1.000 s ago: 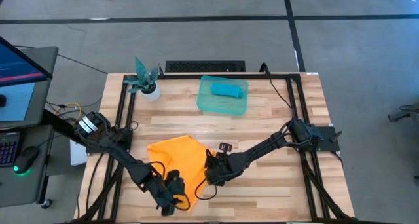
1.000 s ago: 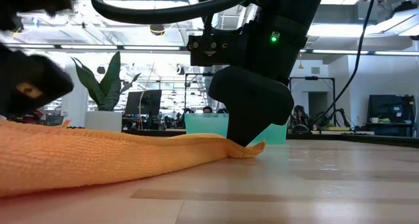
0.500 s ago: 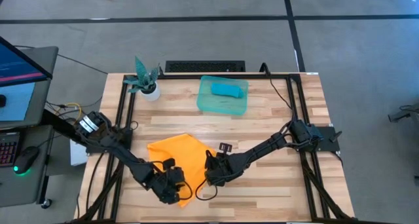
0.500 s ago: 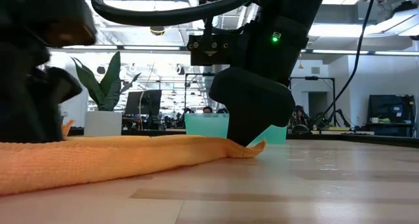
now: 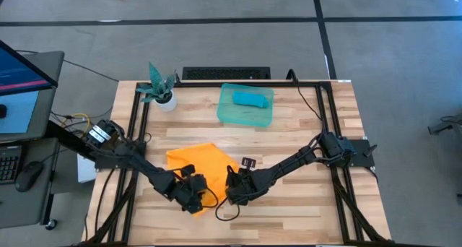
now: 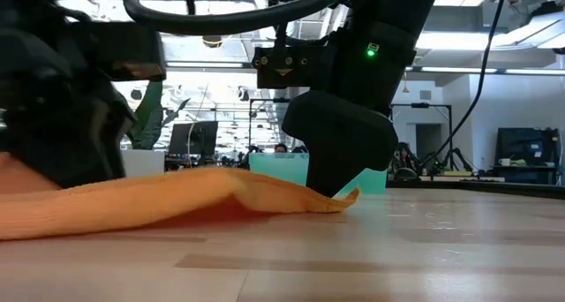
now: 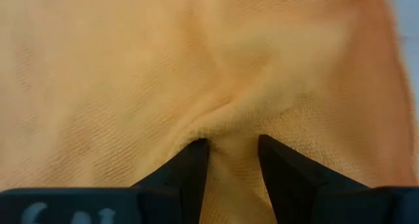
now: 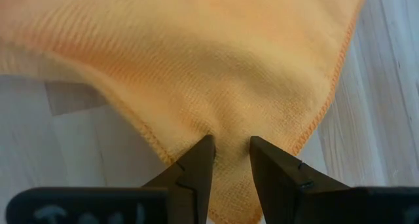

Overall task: Roll microfiber towels into tight, uniform cylinder then place into a basket
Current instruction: Fold the yellow microfiber towel

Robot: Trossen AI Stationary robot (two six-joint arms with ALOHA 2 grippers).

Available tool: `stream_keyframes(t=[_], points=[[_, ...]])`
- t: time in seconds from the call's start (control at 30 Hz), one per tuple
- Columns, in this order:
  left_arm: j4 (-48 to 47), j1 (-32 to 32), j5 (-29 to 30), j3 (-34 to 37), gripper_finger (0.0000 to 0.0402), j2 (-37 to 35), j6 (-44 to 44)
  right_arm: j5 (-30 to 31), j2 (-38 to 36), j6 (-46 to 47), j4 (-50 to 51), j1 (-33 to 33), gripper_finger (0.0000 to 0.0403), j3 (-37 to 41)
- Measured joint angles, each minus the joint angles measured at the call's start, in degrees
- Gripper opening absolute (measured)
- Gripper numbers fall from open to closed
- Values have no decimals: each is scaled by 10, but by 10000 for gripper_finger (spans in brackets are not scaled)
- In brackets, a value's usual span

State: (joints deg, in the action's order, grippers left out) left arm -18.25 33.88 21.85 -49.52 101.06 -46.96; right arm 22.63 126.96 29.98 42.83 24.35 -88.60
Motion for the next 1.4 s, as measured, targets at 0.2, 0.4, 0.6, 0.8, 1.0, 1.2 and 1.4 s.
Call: stream_keyframes(t=[0.2,0.4,0.6,0.8,1.0,1.2,1.4], points=[[-26,-45,29,0,134,0,70,-2,2,0,27,6,127,-16],[-30,-92,43,1,134,1,142,0,4,0,78,18,127,-40],[9,-78,23,2,134,2,146,5,5,0,106,29,127,-42],[31,-23,19,-2,134,-1,134,11,3,0,149,32,127,-42],[14,12,18,-41,134,-3,134,27,-6,0,190,38,127,-43],[-75,30,37,-104,134,-4,128,73,-33,9,219,54,127,-43],[-134,58,60,-147,134,-5,79,177,-81,58,301,84,127,-41]])
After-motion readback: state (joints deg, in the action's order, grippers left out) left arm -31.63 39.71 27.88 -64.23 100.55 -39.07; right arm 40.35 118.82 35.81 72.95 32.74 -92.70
